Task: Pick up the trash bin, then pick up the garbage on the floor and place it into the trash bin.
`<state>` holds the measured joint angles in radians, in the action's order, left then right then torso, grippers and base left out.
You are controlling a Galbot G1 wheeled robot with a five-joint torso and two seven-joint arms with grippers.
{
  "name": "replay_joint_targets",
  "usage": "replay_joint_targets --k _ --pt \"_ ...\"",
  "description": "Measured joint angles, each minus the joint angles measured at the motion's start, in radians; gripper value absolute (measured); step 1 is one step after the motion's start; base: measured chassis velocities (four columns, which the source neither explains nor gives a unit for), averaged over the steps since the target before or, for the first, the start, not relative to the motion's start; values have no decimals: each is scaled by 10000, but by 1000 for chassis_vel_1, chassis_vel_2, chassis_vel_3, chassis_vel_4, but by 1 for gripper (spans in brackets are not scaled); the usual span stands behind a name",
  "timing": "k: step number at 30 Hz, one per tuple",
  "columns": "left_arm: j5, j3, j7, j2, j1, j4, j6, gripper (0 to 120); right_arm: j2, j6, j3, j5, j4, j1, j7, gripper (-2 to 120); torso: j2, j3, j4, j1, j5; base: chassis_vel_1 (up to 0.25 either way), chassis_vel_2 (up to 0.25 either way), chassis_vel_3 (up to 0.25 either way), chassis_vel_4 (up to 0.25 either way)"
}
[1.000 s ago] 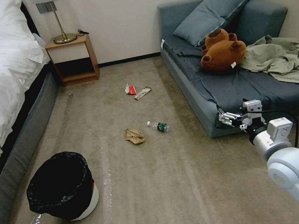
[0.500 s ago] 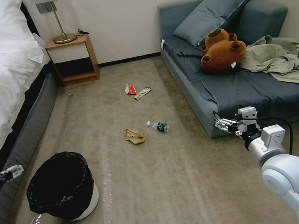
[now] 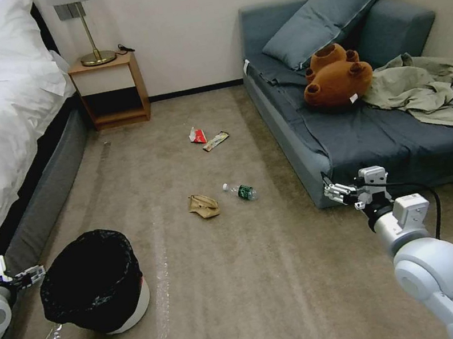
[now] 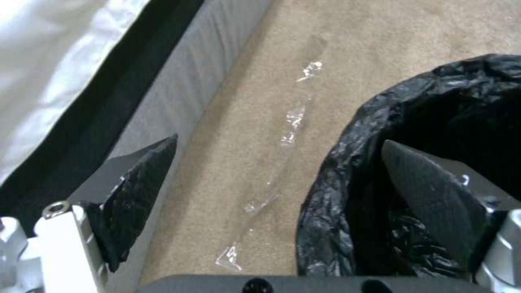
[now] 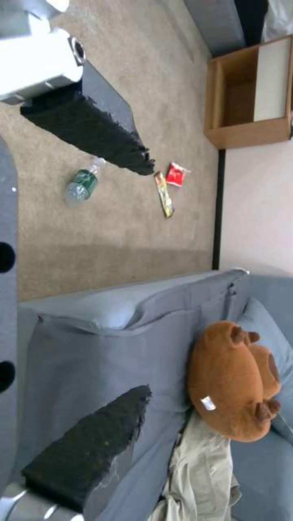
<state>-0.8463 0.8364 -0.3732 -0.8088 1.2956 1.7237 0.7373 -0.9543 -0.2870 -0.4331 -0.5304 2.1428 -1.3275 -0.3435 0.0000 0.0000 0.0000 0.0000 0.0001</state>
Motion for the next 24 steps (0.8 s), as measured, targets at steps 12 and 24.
replay_joint_targets --k 12,24 --pt "688 -1109 142 -649 -1403 -1210 -215 98 -184 40 18 153 -40 -92 7 100 0 0 0 0 -4 0 0 0 0" --pt "1526 -1834 101 -977 -1948 -1944 -320 98 -375 283 65 410 -354 -213 113 100 0 0 1 0 0 0 0 0 0"
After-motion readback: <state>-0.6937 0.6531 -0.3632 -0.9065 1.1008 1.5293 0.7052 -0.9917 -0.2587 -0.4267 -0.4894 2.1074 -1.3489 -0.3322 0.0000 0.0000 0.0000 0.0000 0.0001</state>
